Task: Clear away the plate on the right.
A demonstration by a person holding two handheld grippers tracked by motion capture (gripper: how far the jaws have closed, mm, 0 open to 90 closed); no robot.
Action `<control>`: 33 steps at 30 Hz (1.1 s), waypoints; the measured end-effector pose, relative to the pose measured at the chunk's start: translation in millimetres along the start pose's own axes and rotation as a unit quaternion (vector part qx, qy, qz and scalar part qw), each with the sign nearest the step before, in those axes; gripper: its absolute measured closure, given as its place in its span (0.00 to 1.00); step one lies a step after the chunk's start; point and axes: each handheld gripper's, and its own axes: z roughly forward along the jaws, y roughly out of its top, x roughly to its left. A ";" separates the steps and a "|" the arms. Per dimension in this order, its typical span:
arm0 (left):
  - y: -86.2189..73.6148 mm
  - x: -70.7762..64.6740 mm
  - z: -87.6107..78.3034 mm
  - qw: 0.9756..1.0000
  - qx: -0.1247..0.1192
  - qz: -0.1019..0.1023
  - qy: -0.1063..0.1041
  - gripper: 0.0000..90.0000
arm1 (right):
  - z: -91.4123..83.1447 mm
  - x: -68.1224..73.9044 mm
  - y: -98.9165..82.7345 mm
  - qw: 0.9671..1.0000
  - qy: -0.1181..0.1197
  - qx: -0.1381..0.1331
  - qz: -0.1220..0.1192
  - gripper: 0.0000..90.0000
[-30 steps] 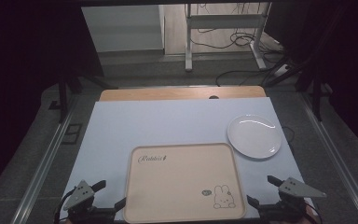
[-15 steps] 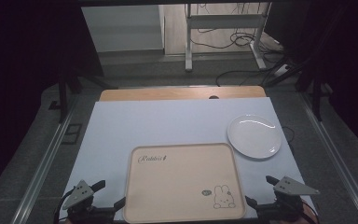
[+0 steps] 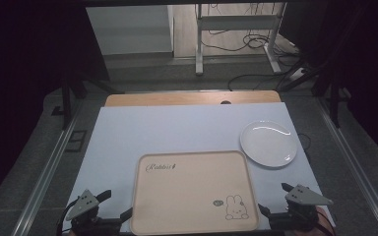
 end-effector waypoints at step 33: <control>0.2 0.0 0.6 1.000 0.003 -0.003 0.001 0.03 | 30.2 -6.1 9.6 0.972 -0.161 0.090 -0.146 0.06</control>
